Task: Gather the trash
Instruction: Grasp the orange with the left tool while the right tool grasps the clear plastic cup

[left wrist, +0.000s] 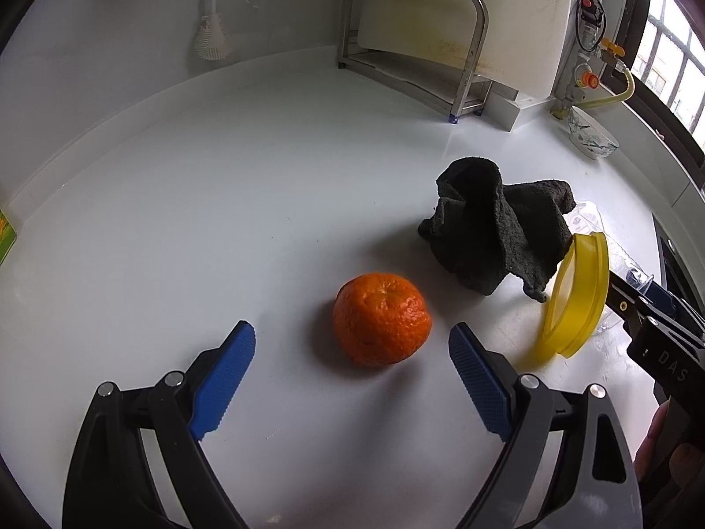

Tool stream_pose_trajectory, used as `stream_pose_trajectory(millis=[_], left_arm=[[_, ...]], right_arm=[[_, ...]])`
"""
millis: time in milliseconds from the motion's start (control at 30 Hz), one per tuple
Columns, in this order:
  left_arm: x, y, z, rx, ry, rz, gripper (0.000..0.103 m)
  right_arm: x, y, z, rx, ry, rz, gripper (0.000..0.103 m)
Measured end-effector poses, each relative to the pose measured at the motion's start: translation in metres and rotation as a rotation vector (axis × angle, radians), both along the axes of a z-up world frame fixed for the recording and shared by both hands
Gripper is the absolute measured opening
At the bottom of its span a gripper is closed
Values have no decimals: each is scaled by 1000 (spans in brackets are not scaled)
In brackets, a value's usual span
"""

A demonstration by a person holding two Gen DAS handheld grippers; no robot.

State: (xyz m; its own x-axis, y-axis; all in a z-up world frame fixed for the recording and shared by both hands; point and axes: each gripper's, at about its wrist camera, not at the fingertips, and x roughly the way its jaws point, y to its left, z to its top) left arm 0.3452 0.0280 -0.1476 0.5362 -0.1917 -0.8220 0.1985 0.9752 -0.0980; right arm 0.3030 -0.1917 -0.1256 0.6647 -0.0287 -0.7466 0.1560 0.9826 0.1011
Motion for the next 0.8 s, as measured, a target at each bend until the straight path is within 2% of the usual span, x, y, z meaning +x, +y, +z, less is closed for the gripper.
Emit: stream_pose_trajectory(millis=[333,400,500,567,600,700,800], left_arm=[[7,1,-1,-41,1,11,88],[7,1,0,-41,-5,9,84],[7,0,-2,-48,10,-5,63],[7,-1,-2,-55,12,-16,54],[6,-1,-1,-63,8,-23,46],[3,-5,4,-61,0,-44,35],[0,-5,8,-67,-6,-53,31]], right_arm=[[-7,-9,8,74,-29,-10,65],[-9,-10,10,75,-31,-13,65],[-13,-12,10,77,-36,-9,65],[-15,-12,11,79,-38,-12,65],[-16,-12,11,79,-40,-13,64],[-19,-13,13,78,-44,-13,64],[-23,-13,16,80,-49,-15,64]])
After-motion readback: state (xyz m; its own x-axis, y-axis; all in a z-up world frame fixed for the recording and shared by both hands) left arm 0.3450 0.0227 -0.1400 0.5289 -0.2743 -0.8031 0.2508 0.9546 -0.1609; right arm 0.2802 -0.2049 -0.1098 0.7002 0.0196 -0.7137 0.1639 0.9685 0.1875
